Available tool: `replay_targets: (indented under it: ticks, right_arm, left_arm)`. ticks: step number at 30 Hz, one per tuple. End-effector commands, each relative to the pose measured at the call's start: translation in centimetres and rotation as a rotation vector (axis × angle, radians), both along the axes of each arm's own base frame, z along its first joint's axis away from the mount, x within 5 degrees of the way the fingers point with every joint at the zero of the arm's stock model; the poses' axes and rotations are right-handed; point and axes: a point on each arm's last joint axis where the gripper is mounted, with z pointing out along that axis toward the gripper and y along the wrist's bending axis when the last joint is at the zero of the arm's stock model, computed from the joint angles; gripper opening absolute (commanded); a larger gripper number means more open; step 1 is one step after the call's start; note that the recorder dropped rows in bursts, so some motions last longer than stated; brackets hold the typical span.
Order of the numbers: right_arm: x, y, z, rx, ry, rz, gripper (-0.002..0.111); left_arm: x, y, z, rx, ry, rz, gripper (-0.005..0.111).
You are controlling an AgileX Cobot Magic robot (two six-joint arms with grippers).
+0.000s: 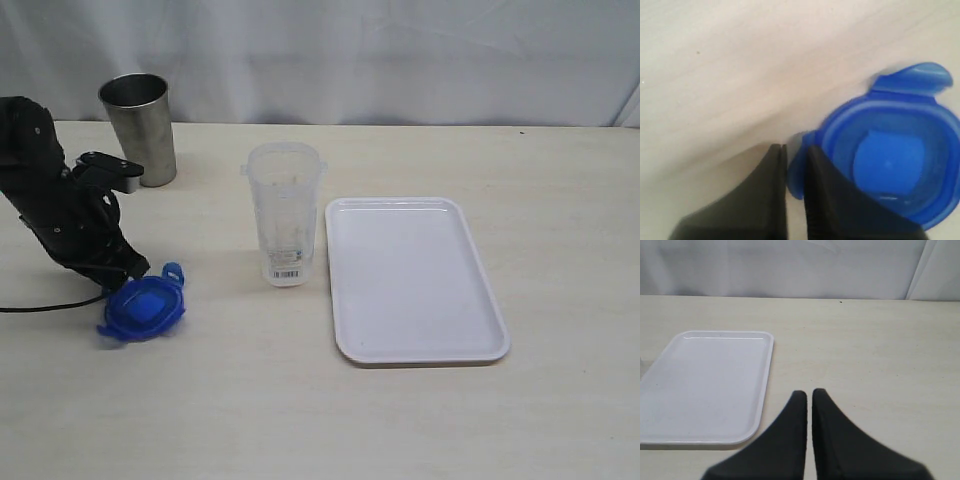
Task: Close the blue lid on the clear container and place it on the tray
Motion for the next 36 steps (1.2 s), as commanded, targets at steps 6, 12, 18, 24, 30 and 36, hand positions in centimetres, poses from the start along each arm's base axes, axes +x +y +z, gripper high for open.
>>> replay_targets:
  ticks: [6,12,18,24,30,36]
  right_arm:
    - [0.0,0.0,0.0,-0.009,-0.012,0.004,0.005]
    - [0.0,0.0,0.0,-0.009,-0.012,0.004,0.005]
    - [0.0,0.0,0.0,-0.009,-0.012,0.004,0.005]
    - [0.0,0.0,0.0,-0.009,-0.012,0.004,0.005]
    - [0.0,0.0,0.0,-0.009,-0.012,0.004,0.005]
    - [0.0,0.0,0.0,-0.009,-0.012,0.004,0.005]
  left_arm:
    - [-0.1,0.1,0.1,0.0,0.025,0.007,0.0]
    - [-0.2,0.2,1.7,0.016,-0.015,-0.013,0.0]
    - [-0.5,0.5,5.1,0.025,-0.108,-0.031,0.0]
    - [-1.2,0.6,8.8,0.026,-0.218,-0.099,0.0]
    - [-2.1,0.2,12.4,0.016,-0.347,-0.144,0.0]
    - [-2.8,-1.9,14.7,0.014,-0.478,-0.256,0.0]
